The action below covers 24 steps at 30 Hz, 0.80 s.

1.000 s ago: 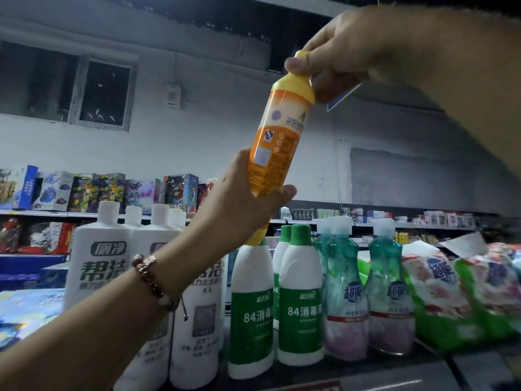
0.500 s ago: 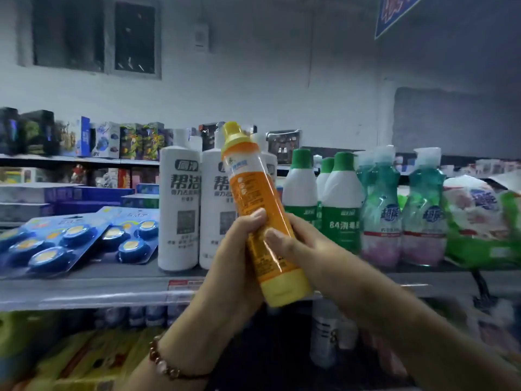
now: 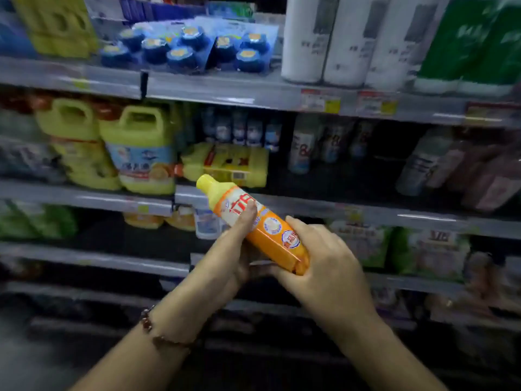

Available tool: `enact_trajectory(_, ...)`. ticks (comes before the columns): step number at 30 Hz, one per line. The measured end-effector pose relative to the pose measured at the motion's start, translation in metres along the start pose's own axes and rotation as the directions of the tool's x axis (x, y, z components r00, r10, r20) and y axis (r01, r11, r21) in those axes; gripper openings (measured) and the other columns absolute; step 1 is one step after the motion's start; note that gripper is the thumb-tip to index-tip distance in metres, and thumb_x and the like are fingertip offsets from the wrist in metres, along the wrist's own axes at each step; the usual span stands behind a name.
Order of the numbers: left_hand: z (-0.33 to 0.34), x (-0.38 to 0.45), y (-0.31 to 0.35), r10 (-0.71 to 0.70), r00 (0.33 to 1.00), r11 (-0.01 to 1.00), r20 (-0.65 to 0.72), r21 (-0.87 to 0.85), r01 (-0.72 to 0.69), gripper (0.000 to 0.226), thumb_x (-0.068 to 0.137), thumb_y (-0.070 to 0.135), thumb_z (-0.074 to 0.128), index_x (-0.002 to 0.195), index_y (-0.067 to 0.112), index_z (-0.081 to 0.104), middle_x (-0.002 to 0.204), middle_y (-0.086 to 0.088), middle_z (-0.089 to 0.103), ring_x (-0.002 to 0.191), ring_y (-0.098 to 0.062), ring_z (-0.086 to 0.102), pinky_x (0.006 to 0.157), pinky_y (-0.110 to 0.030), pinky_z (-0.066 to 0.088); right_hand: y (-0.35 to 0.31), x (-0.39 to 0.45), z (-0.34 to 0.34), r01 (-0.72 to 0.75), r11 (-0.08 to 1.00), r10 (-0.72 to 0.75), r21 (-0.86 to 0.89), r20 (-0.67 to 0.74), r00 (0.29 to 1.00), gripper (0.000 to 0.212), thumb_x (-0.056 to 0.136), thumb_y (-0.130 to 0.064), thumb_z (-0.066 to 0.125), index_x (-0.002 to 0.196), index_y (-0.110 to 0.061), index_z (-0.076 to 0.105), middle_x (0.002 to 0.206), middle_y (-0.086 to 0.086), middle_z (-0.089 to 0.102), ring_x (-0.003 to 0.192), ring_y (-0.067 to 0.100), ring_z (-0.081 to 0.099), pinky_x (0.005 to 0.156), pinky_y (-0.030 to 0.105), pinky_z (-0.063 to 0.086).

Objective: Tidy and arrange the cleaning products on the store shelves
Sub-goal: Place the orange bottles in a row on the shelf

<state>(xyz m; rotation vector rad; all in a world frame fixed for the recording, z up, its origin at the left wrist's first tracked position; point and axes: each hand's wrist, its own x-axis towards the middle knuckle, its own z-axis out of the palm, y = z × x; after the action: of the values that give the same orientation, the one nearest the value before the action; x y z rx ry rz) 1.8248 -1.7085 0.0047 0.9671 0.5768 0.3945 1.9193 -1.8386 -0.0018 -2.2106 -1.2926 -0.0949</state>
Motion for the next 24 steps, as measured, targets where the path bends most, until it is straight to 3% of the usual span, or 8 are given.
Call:
enact_trajectory(2,-0.034,-0.014,-0.014,-0.056,0.997,0.997,-0.060,-0.054,0.052,0.070,0.071,0.057,0.065,0.117,0.005,0.064,0.114,-0.018,0.074,0.108,-0.036,0.070,0.101,-0.054,0.051,-0.021,-0.019,0.025,0.047,0.999,-0.047,0.001,0.066,0.997,0.078,0.076,-0.060,0.071,0.144,-0.032,0.047,0.120,-0.014,0.056,0.101,0.011,0.054,0.086,0.030,0.049)
enact_trajectory(5,-0.083,-0.044,-0.030,-0.089,0.984,0.990,-0.157,-0.120,0.070,0.047,0.076,0.041,0.066,0.107,0.006,0.065,0.099,-0.016,0.076,0.086,-0.029,0.073,0.083,-0.045,0.058,-0.046,-0.042,0.050,-0.025,0.973,-0.034,0.231,0.247,0.969,0.065,0.080,-0.065,0.063,0.140,-0.047,0.043,0.127,-0.028,0.047,0.111,-0.003,0.049,0.093,0.023,0.045)
enact_trajectory(8,-0.124,-0.068,-0.034,-0.094,0.967,0.983,-0.237,-0.177,0.052,0.043,0.078,0.034,0.066,0.112,0.008,0.061,0.110,-0.020,0.076,0.093,-0.032,0.073,0.083,-0.048,0.058,-0.072,-0.053,0.070,-0.264,0.884,0.063,0.386,0.461,0.885,0.056,0.079,-0.063,0.071,0.125,-0.061,0.039,0.125,-0.036,0.044,0.108,-0.019,0.047,0.079,0.009,0.043)
enact_trajectory(12,-0.173,-0.093,-0.040,-0.078,0.940,0.981,-0.331,-0.193,0.013,0.062,0.077,0.038,0.076,0.127,0.007,0.056,0.117,-0.021,0.073,0.107,-0.033,0.072,0.090,-0.048,0.058,-0.103,-0.055,0.101,-0.348,0.826,0.023,0.444,0.590,0.807,0.039,0.078,-0.061,0.072,0.109,-0.059,0.048,0.111,-0.028,0.059,0.095,-0.022,0.054,0.065,0.004,0.045)
enact_trajectory(15,-0.203,-0.110,-0.030,-0.001,0.903,0.999,-0.430,-0.036,-0.017,0.084,0.063,0.054,0.088,0.130,0.016,0.055,0.116,-0.014,0.075,0.108,-0.030,0.072,0.099,-0.053,0.055,-0.129,-0.044,0.121,-0.288,0.884,-0.063,0.369,0.704,0.708,0.051,0.074,-0.060,0.079,0.109,-0.061,0.043,0.108,-0.031,0.058,0.096,-0.012,0.060,0.070,0.009,0.047)
enact_trajectory(18,-0.229,-0.124,-0.011,0.102,0.901,0.969,-0.422,0.247,0.005,0.076,0.068,0.057,0.085,0.131,0.034,0.049,0.116,0.004,0.073,0.105,-0.014,0.073,0.096,-0.043,0.058,-0.156,-0.028,0.147,-0.281,0.897,-0.126,0.340,0.808,0.575,0.067,0.070,-0.057,0.083,0.118,-0.058,0.037,0.111,-0.030,0.058,0.097,-0.006,0.062,0.076,0.013,0.049)
enact_trajectory(21,-0.250,-0.131,0.015,0.162,0.932,0.865,-0.323,0.501,0.023,0.060,0.080,0.051,0.081,0.123,0.059,0.041,0.117,0.024,0.067,0.107,0.003,0.067,0.094,-0.035,0.058,-0.177,-0.011,0.177,-0.383,0.824,-0.191,0.418,0.841,0.506,0.054,0.077,-0.035,0.084,0.118,-0.048,0.052,0.108,-0.020,0.069,0.097,-0.007,0.067,0.080,0.020,0.055)
enact_trajectory(24,-0.270,-0.131,0.040,0.206,0.947,0.787,-0.248,0.617,-0.009,0.061,0.085,0.051,0.077,0.126,0.071,0.035,0.124,0.032,0.062,0.115,0.006,0.062,0.097,-0.034,0.057,-0.191,0.015,0.208,-0.529,0.699,-0.279,0.481,0.865,0.418,0.054,0.073,-0.015,0.079,0.121,-0.031,0.058,0.109,-0.001,0.074,0.104,0.014,0.070,0.090,0.034,0.058)
